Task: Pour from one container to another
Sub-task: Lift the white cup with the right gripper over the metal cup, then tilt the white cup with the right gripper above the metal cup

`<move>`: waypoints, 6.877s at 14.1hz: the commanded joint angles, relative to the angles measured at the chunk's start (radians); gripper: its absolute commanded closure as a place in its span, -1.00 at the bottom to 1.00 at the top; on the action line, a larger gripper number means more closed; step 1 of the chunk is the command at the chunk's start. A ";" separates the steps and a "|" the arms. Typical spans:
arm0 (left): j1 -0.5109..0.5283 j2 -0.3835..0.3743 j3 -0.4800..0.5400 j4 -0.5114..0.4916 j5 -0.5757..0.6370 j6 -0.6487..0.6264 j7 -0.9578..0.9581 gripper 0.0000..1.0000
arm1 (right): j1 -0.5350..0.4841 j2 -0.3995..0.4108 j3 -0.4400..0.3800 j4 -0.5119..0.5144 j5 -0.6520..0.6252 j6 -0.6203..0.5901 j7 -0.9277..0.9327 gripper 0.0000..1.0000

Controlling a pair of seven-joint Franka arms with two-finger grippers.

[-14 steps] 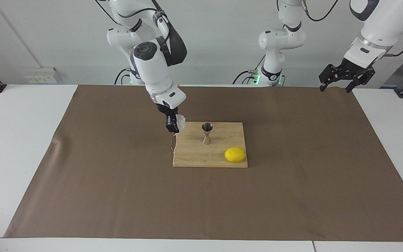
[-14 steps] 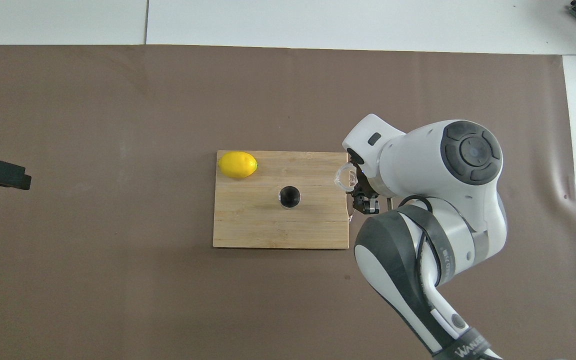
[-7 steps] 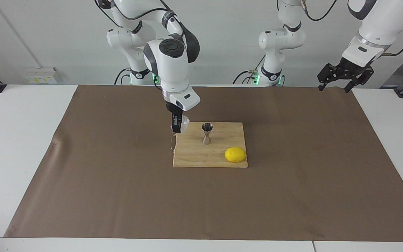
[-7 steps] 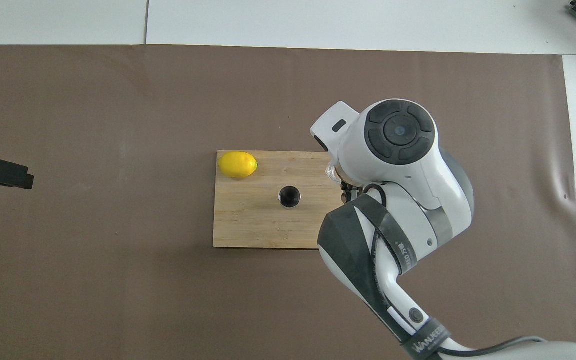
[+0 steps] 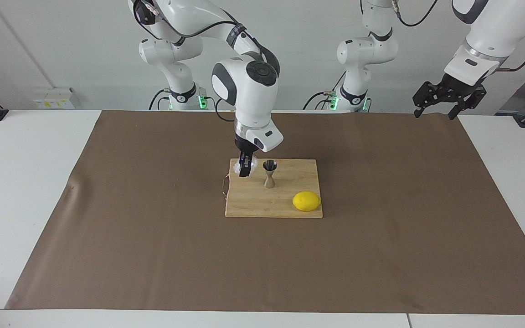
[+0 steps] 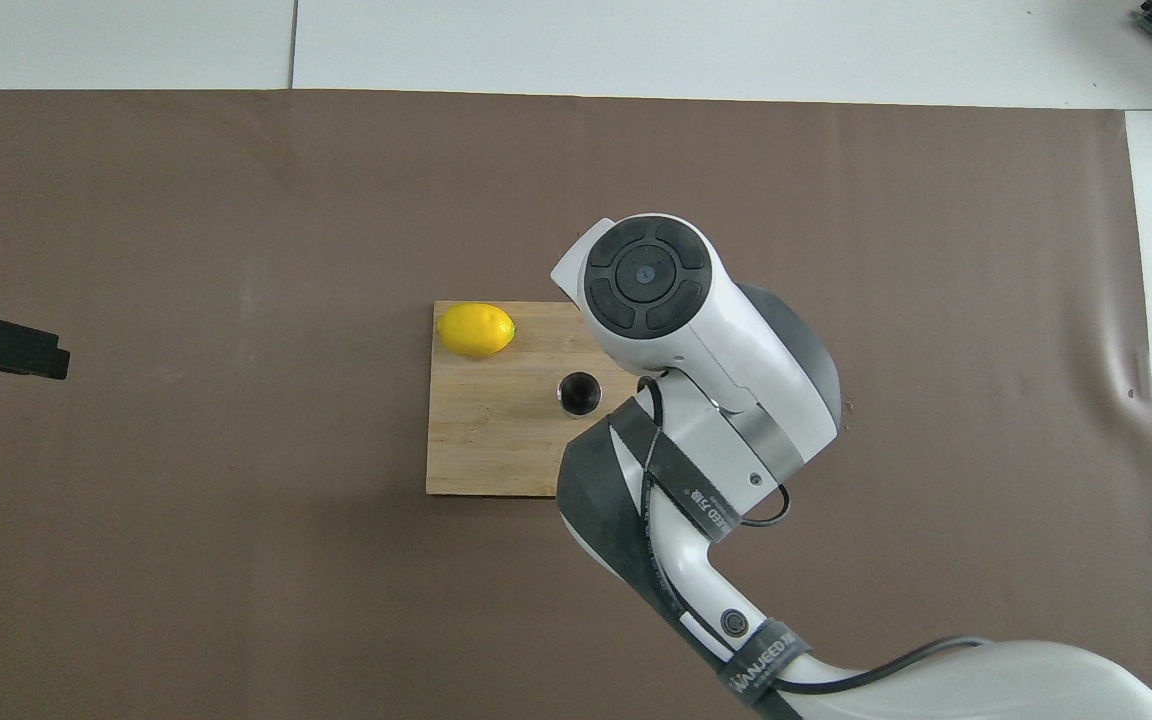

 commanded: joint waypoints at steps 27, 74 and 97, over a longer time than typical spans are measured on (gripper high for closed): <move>0.000 -0.030 -0.003 -0.034 -0.001 0.010 -0.002 -1.00 | 0.205 0.117 0.010 0.071 -0.394 -0.142 0.088 0.67; -0.002 -0.025 -0.003 -0.039 -0.001 0.017 -0.004 -1.00 | 0.285 -0.019 0.011 -0.238 -0.827 -0.079 0.242 0.63; 0.000 -0.028 -0.003 -0.043 0.010 0.019 0.001 -1.00 | 0.279 -0.029 0.017 -0.244 -0.859 -0.059 0.271 0.62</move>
